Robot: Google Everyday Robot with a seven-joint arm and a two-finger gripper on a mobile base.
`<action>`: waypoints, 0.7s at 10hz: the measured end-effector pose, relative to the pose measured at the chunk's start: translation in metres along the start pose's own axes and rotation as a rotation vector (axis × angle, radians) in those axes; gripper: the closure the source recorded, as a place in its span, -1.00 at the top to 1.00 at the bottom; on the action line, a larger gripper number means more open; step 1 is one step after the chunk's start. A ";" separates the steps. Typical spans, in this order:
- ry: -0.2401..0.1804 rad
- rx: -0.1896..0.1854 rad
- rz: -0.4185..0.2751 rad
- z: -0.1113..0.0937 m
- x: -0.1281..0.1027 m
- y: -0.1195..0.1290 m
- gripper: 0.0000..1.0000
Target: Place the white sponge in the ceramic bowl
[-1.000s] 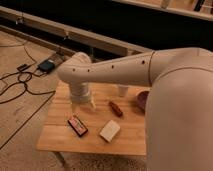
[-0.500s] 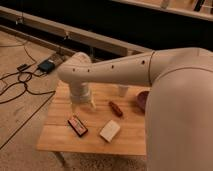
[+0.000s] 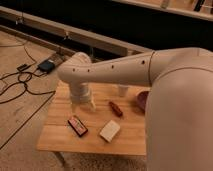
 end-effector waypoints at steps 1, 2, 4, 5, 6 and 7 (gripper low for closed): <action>0.000 -0.001 0.000 0.000 0.000 0.000 0.30; 0.002 -0.005 0.001 0.001 -0.003 -0.001 0.30; 0.007 -0.008 0.019 0.006 -0.014 -0.017 0.30; 0.014 -0.008 0.040 0.010 -0.020 -0.030 0.30; 0.024 -0.006 0.066 0.016 -0.024 -0.042 0.30; 0.035 -0.002 0.090 0.022 -0.024 -0.052 0.30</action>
